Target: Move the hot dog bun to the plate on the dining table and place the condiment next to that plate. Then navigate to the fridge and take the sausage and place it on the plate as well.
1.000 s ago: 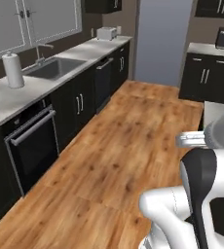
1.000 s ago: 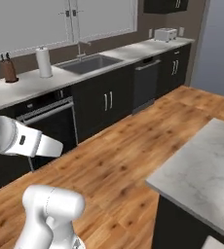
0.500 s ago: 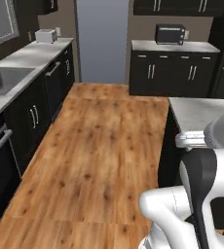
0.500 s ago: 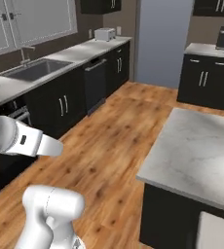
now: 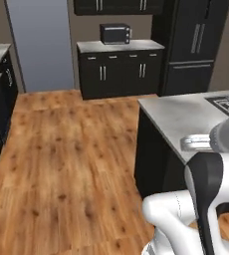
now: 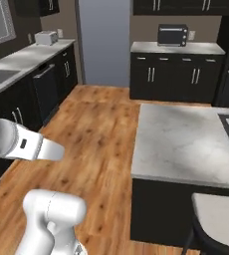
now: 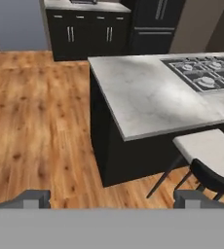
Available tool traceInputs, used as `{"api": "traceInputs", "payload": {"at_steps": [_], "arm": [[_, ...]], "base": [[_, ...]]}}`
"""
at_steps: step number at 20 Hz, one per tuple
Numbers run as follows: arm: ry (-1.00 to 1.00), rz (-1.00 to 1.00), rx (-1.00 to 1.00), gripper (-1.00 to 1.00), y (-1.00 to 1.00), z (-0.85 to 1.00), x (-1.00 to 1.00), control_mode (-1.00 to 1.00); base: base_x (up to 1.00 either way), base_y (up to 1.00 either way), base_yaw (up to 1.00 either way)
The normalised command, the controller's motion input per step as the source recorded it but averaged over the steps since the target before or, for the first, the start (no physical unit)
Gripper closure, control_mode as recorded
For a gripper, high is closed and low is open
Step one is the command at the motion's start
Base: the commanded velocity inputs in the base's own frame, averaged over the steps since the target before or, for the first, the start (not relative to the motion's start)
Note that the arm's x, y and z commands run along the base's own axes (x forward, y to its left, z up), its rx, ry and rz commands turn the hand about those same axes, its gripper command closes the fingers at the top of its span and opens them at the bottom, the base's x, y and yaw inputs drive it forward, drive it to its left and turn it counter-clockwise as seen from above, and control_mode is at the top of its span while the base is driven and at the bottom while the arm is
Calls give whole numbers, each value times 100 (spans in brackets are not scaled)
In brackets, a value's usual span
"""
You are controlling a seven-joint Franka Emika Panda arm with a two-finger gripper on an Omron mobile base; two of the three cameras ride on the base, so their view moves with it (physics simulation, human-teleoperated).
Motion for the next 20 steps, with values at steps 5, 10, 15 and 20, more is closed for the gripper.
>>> {"api": "traceInputs", "payload": {"at_steps": [5, 10, 15, 20], "arm": [[0, 0, 0, -100, 0, 0, 0, 100], [0, 0, 0, -100, 0, 0, 0, 100], [0, 0, 0, -100, 0, 0, 0, 100], [0, 0, 0, -100, 0, 0, 0, 100]], "base": [[79, 71, -40], [90, 77, -39], [85, 81, -39], [83, 73, -37]]}}
